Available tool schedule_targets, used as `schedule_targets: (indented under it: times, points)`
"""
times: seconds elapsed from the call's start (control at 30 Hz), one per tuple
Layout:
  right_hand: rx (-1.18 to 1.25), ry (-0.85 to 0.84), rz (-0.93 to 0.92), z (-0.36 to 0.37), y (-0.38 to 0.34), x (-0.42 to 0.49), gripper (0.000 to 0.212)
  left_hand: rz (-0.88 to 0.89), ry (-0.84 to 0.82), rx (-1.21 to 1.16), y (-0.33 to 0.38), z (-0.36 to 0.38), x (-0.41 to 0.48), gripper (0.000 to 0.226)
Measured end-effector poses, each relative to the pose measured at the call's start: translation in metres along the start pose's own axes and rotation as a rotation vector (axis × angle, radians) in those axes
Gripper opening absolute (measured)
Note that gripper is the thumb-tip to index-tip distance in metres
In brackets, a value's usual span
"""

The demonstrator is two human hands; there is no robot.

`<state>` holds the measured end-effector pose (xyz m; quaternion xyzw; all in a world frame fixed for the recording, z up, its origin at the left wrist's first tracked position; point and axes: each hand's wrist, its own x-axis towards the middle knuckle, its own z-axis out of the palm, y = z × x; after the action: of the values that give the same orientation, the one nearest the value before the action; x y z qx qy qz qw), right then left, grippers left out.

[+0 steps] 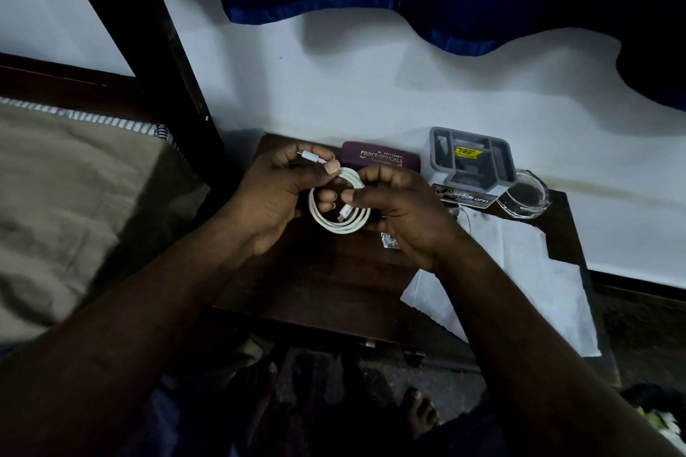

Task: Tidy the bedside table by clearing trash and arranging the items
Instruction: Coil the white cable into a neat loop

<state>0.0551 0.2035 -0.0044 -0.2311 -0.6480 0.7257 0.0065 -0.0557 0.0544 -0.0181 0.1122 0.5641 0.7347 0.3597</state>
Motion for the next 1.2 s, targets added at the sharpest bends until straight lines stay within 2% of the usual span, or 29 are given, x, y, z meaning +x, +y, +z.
schedule_targets:
  times: [0.13,0.27,0.33,0.4,0.5,0.6,0.7,0.8,0.97,1.1,1.2]
  points:
    - [-0.041,0.074,0.027,-0.005,0.0,0.001,0.013,0.082,0.044,0.112,-0.004,-0.001,0.003,0.013]
    - [-0.052,0.13,0.043,-0.005,0.003,0.002,0.02,0.409,0.24,0.832,-0.01,-0.008,0.007,0.018]
    - [-0.067,0.134,0.054,-0.003,0.004,0.003,0.024,0.497,0.289,1.014,-0.01,-0.009,0.004,0.018]
    - [-0.052,0.131,0.051,-0.003,0.004,0.003,0.023,0.504,0.326,1.046,-0.01,-0.01,0.004,0.019]
    - [0.018,0.144,0.025,-0.004,0.002,0.004,0.02,0.363,0.303,0.922,-0.01,-0.011,0.006,0.019]
    - [0.057,0.192,-0.033,-0.006,0.002,0.005,0.016,0.114,0.095,0.485,-0.01,-0.004,0.003,0.018]
    - [-0.037,0.207,-0.097,-0.007,0.005,0.007,0.012,0.077,0.008,0.309,-0.009,0.003,0.0,0.012]
    - [-0.146,0.192,-0.156,-0.007,0.009,0.009,0.013,0.028,-0.005,0.213,-0.007,0.005,-0.002,0.019]
    - [-0.277,0.137,-0.252,-0.007,0.01,0.01,0.01,-0.007,0.05,0.103,-0.003,0.005,-0.003,0.016]
    - [-0.401,0.038,-0.279,-0.007,0.01,0.007,0.027,-0.03,0.107,0.048,0.002,-0.001,0.0,0.02]
    - [-0.55,0.045,-0.378,-0.004,0.01,0.003,0.042,-0.101,0.078,-0.009,0.001,-0.003,0.002,0.029]
